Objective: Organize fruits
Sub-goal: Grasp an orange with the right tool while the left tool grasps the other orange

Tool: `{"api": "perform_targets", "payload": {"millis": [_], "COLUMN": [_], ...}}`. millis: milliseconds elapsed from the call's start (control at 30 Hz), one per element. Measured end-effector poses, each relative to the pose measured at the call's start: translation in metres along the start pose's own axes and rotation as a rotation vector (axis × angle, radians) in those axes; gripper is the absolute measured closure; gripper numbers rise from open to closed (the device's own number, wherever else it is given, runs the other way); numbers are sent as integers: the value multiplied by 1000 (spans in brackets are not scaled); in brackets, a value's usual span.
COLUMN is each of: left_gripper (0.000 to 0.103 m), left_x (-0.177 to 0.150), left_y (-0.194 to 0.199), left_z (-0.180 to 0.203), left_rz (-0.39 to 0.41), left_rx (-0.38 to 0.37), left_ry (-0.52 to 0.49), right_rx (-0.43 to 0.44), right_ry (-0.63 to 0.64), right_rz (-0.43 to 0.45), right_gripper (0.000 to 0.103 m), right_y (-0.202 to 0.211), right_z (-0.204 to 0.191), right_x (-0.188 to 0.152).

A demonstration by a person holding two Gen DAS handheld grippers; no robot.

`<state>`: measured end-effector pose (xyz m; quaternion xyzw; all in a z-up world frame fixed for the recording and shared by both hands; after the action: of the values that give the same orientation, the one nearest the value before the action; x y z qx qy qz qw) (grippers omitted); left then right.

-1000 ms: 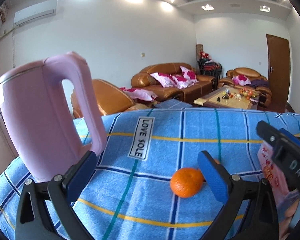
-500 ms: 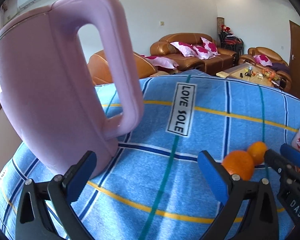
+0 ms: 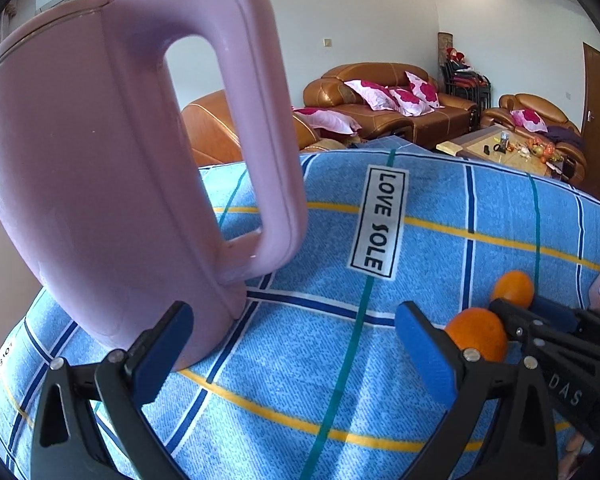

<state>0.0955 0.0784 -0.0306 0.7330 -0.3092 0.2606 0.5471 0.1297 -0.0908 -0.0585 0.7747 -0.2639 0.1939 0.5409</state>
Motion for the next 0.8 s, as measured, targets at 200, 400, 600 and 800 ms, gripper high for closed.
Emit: {"api": "perform_targets", "payload": {"millis": [200, 400, 600, 800], "left_gripper": [0, 0, 0, 0], "left_x": [5, 7, 11, 17], "left_y": [-1, 13, 19, 8], "left_z": [-8, -5, 23, 61], "left_rz": [12, 70, 106, 45], "left_rx": [2, -75, -271, -320], "left_ry": [6, 0, -52, -184], "right_rx": [1, -64, -116, -125], "right_ry": [-8, 38, 0, -23], "right_rz": [-1, 232, 362, 416], "right_gripper": [67, 68, 68, 68], "right_y": [0, 52, 101, 123], "right_z": [-2, -7, 9, 13], "right_x": [0, -13, -41, -55]}}
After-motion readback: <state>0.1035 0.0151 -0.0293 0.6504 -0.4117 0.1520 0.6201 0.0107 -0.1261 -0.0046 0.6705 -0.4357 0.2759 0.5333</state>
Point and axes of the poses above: each gripper's, at about its wrist camera, not at the fingertips, and y roughly against the way its jaws point, z to its right, x to its top, the point moved 2 cm from there along -y, roughly the way its jaws point, and after that the axes turned 11 degrees about -y, right-handed, at the moved point
